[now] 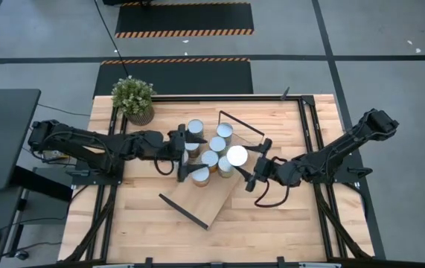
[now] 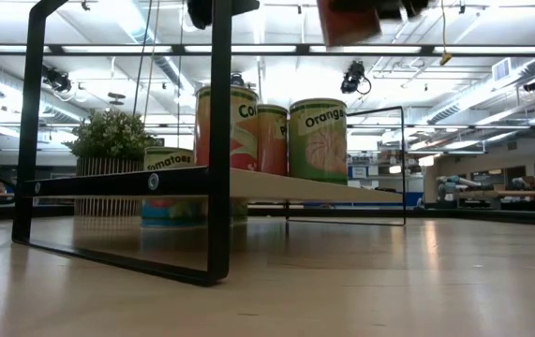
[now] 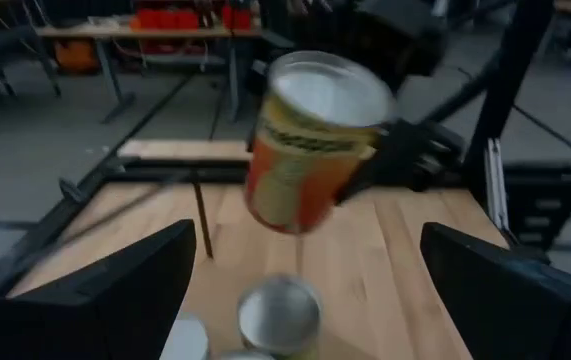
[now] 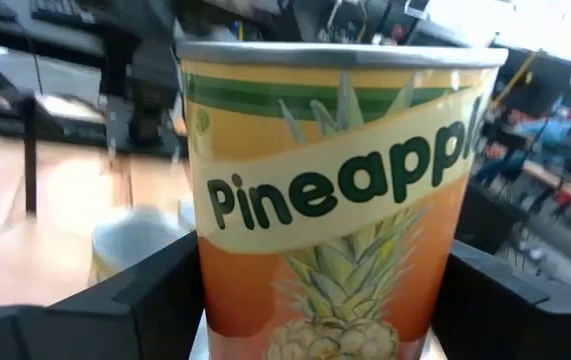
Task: Pick and place cans onto a shelf
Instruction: Put the left canned pineapple on the shelf
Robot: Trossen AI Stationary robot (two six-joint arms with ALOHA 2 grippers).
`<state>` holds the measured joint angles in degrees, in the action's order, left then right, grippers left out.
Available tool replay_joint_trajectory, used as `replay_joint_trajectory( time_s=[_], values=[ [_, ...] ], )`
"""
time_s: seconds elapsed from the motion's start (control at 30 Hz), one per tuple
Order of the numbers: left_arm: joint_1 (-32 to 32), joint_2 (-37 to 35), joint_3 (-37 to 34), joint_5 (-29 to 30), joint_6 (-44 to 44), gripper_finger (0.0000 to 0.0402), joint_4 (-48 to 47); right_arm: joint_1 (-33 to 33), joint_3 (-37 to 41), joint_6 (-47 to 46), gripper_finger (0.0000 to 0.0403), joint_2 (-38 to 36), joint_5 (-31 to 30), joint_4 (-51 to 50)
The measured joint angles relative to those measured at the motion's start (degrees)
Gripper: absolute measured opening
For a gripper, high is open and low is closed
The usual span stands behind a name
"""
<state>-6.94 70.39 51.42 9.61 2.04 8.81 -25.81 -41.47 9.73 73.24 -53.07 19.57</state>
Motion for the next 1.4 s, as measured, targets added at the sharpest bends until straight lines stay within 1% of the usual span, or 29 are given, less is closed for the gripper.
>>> replay_joint_trajectory(
  time_s=[0.1, 0.27, 0.33, 0.4, 0.5, 0.57, 0.77, 0.97, 1.1, 1.27, 1.4],
  values=[
    [-0.65, 0.0, 0.0, 0.03, 0.31, 0.0394, -2.07, 0.39, 4.67, -3.67, 0.0323, -0.92, -0.7, 2.53],
    [-1.81, 0.04, -0.02, 1.6, 0.27, 0.0394, -3.12, 0.8, 11.61, -5.34, 0.0323, -0.97, -3.55, 11.11],
    [-2.01, 0.04, -0.02, 1.99, 0.29, 0.0394, -3.36, 1.17, 13.92, -6.94, 0.0323, -0.97, -4.26, 13.1],
    [-2.01, 0.04, -0.02, 2.04, 0.32, 0.0394, -4.29, 1.99, 16.05, -10.03, 0.0323, -0.97, -3.82, 13.96],
    [-1.95, 0.09, -0.02, 2.18, 0.61, 0.0394, -4.86, 4.13, 18.92, -16.02, 0.0323, 0.01, -1.46, 14.43],
    [-1.95, 0.09, -0.02, 2.16, 0.65, 0.0394, -4.53, 5.68, 20.51, -18.03, 0.0323, 1.11, -0.22, 16.15],
    [-1.95, 0.09, -0.04, 2.19, 0.74, 0.0394, -4.23, 9.91, 21.5, -18.7, 0.0323, 7.08, 4.86, 23.87],
    [-1.93, 0.09, -0.07, 2.21, 0.91, 0.0394, -4.5, 12.93, 21.5, -19.23, 0.0323, 14.6, 7.75, 29.23],
    [-1.93, 0.09, -0.07, 2.19, 1.6, 0.0394, -4.82, 13.59, 21.5, -19.13, 0.0323, 18.78, 8.1, 33.1],
    [-1.93, 0.09, -0.07, 2.2, 1.72, 0.0394, -5.09, 14.74, 21.46, -20.53, 0.0324, 21.74, 8.19, 35.01],
    [-1.93, 0.09, -0.07, 2.19, 1.82, 0.0394, -5.17, 15.43, 21.4, -21.41, 0.0343, 22.35, 9.87, 34.82]
  ],
)
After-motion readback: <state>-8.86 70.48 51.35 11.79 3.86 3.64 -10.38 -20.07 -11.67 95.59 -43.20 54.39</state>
